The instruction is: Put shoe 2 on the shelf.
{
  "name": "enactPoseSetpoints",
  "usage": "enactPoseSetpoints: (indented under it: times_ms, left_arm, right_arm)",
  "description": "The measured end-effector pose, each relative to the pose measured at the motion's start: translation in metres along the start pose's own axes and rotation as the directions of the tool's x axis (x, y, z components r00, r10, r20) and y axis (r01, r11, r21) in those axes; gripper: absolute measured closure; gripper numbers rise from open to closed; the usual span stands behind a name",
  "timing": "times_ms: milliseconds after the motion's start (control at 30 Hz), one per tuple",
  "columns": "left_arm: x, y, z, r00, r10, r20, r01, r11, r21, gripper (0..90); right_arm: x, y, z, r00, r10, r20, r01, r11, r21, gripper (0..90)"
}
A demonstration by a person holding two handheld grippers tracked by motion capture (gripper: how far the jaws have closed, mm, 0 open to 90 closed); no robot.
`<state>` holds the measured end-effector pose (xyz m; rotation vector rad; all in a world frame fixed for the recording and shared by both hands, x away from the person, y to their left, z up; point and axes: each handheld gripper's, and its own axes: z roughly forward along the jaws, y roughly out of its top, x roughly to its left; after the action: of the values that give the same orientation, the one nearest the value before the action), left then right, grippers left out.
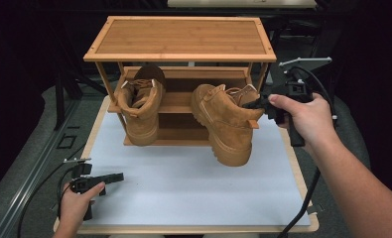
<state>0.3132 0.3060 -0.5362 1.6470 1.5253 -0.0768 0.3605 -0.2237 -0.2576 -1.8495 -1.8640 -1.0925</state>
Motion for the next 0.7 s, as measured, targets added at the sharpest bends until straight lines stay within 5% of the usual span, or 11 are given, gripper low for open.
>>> enactPoseSetpoints:
  times_ms: [700]
  left_arm:
    - [0.002,0.001,-0.001,1.0000,-0.008,0.000,0.007,1.0000,-0.004,49.4]
  right_arm:
    - [-0.009,0.037,0.032,0.9985,0.052,0.016,-0.049,0.990,-0.130,77.4]
